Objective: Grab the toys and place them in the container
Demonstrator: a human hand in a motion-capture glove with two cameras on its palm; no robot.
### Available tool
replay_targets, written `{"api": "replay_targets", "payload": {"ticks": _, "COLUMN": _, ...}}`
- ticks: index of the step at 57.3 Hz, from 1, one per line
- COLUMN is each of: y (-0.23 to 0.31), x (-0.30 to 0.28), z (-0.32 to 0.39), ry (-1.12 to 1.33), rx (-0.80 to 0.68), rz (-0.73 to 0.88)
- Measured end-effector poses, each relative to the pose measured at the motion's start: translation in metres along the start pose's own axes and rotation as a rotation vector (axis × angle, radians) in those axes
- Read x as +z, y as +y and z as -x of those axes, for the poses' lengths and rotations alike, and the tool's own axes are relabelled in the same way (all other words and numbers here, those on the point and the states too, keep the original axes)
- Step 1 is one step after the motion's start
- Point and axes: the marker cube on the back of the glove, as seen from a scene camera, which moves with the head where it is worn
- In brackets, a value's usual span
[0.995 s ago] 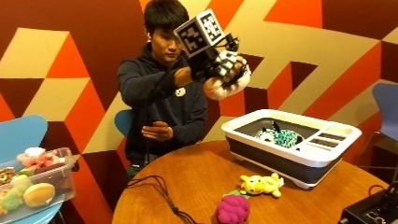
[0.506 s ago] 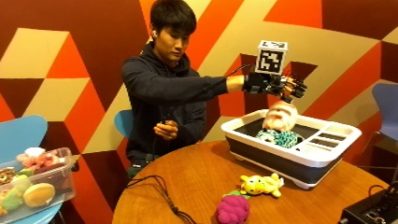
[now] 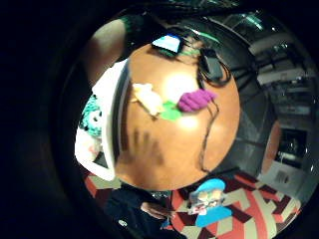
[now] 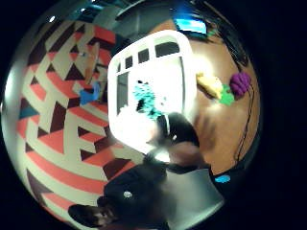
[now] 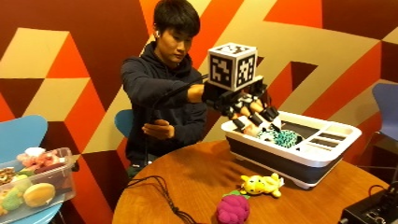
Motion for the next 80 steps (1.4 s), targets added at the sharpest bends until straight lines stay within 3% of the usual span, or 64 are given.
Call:
{"api": "replay_targets", "payload": {"ticks": 13, "y": -0.048, "x": 0.073, "z": -0.033, "ry": 0.188, "rx": 0.083, "rz": 0.15}}
{"api": "replay_targets", "payload": {"ticks": 29, "y": -0.076, "x": 0.145, "z": -0.025, "ry": 0.286, "rx": 0.058, "rz": 0.237}}
{"api": "replay_targets", "payload": {"ticks": 80, "y": -0.064, "x": 0.126, "z": -0.05, "ry": 0.158, "rx": 0.003, "rz": 0.098}}
